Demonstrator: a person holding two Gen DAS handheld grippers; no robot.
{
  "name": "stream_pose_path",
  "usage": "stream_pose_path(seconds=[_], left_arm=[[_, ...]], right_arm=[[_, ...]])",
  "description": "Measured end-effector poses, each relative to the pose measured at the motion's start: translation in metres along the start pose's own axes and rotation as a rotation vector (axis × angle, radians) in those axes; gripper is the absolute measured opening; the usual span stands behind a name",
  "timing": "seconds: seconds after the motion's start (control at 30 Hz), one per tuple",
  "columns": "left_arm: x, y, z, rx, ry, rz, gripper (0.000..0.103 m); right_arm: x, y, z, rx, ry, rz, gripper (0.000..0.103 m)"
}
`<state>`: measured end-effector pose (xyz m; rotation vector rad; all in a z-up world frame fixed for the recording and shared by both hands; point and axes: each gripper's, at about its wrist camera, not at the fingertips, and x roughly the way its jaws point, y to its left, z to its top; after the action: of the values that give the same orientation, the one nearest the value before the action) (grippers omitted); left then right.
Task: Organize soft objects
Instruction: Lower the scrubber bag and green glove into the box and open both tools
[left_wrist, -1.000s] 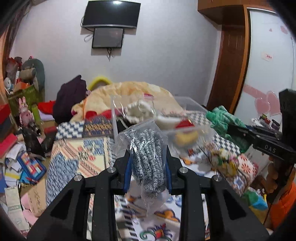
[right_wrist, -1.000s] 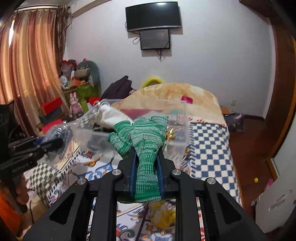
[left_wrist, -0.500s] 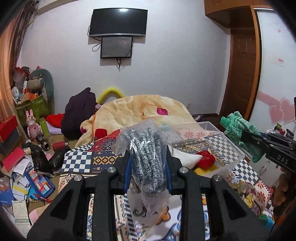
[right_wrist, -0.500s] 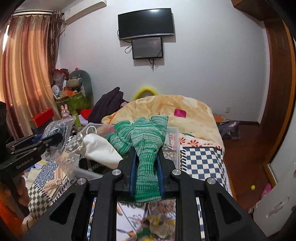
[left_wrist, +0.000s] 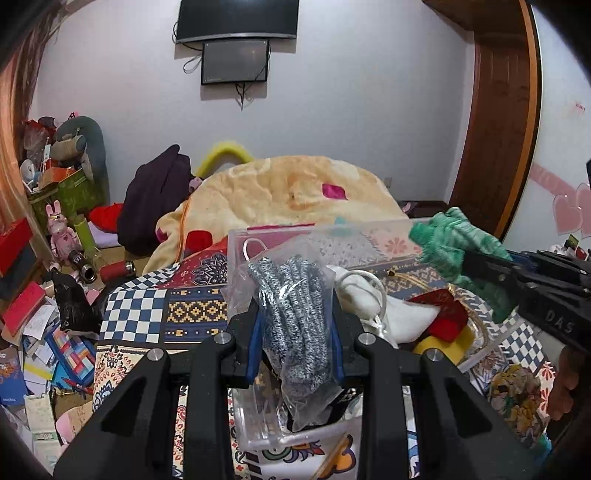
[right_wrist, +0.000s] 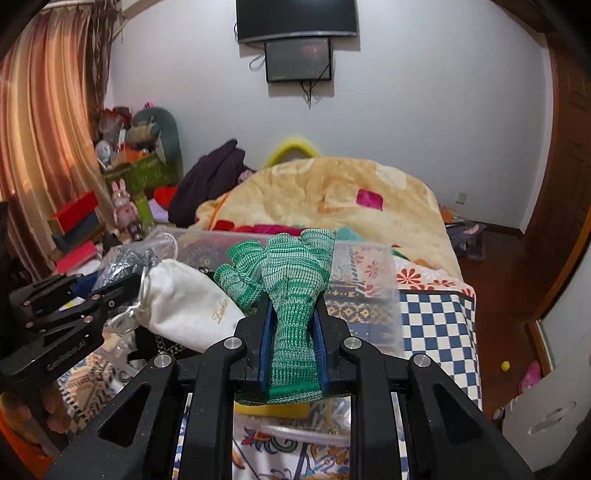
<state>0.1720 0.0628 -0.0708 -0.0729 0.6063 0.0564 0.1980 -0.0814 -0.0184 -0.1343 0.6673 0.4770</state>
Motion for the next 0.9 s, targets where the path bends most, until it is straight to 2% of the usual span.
stream_pose_path(seconds=[0.27,0.4,0.53,0.67,0.83,0.9], left_arm=[[0.008,-0.006,-0.003,0.025,0.023,-0.001,0.030],[0.007,-0.010,-0.004,0.032,0.023,-0.002,0.031],[0.004,-0.010,-0.006,0.031,0.028,-0.012,0.034],[-0.004,-0.008,-0.008,0.028,0.020,-0.025,0.038],[-0.021,-0.006,-0.006,0.017,-0.008,-0.049,0.040],[-0.029,-0.006,-0.005,0.011,-0.027,-0.058,0.044]], right_arm=[[0.024,0.000,-0.006,-0.015,0.087,-0.005,0.020],[0.023,0.000,-0.008,-0.025,0.095,-0.014,0.020],[0.020,-0.003,-0.008,-0.028,0.107,-0.014,0.029],[0.015,-0.005,-0.006,-0.021,0.090,-0.014,0.050],[-0.001,-0.004,-0.002,-0.029,0.051,-0.005,0.050],[-0.008,-0.003,-0.001,-0.035,0.033,-0.003,0.050]])
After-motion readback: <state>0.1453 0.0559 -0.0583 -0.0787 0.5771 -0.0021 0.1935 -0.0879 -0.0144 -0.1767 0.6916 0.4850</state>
